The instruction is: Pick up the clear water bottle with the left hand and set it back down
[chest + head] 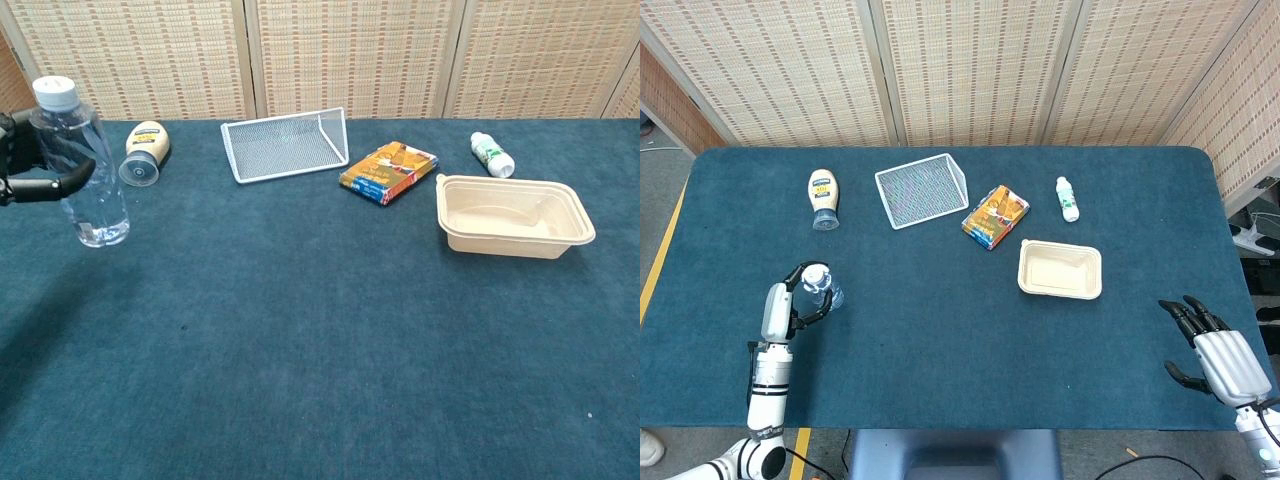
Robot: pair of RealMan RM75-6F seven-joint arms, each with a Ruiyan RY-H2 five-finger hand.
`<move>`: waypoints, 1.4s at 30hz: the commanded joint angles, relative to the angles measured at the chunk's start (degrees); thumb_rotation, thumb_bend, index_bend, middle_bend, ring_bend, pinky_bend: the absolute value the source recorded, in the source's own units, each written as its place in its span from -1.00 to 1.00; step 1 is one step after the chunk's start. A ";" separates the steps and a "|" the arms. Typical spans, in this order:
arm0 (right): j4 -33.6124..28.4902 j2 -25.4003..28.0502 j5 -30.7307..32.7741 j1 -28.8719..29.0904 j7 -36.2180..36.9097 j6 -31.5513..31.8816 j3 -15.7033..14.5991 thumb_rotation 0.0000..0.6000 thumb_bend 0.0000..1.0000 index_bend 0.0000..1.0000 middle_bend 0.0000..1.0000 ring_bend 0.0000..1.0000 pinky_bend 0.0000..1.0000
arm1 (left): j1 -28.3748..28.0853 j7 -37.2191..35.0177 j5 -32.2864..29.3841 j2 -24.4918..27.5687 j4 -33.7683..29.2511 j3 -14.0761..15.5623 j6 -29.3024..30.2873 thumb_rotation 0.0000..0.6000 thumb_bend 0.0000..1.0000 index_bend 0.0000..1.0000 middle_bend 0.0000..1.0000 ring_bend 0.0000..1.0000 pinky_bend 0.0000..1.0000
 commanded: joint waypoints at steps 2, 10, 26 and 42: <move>-0.09 0.18 -0.19 -0.02 0.11 -0.06 -0.16 1.00 -0.57 -0.82 -0.76 -0.94 -0.53 | -0.72 -1.68 0.51 -6.22 10.15 0.81 1.02 1.00 0.43 0.40 0.38 0.17 0.27; -0.06 0.16 -0.11 0.00 0.15 -0.03 -0.11 1.00 -0.57 -0.82 -0.76 -0.94 -0.53 | -0.59 -2.64 0.26 -8.96 17.18 1.76 -0.76 1.00 0.41 0.10 0.19 0.03 0.10; -0.31 0.28 -0.13 -0.02 -0.22 -0.25 -0.31 1.00 -0.57 -0.82 -0.76 -0.94 -0.53 | -0.52 -0.26 0.46 -1.92 7.32 3.00 -5.57 1.00 -0.15 -1.00 -1.00 -0.98 -0.63; -0.41 0.26 0.04 -0.03 -0.41 -0.36 -0.31 1.00 -0.57 -0.82 -0.76 -0.94 -0.53 | -0.60 6.43 0.52 7.17 -5.54 1.36 -5.24 1.00 -0.17 -1.00 -1.00 -1.00 -0.65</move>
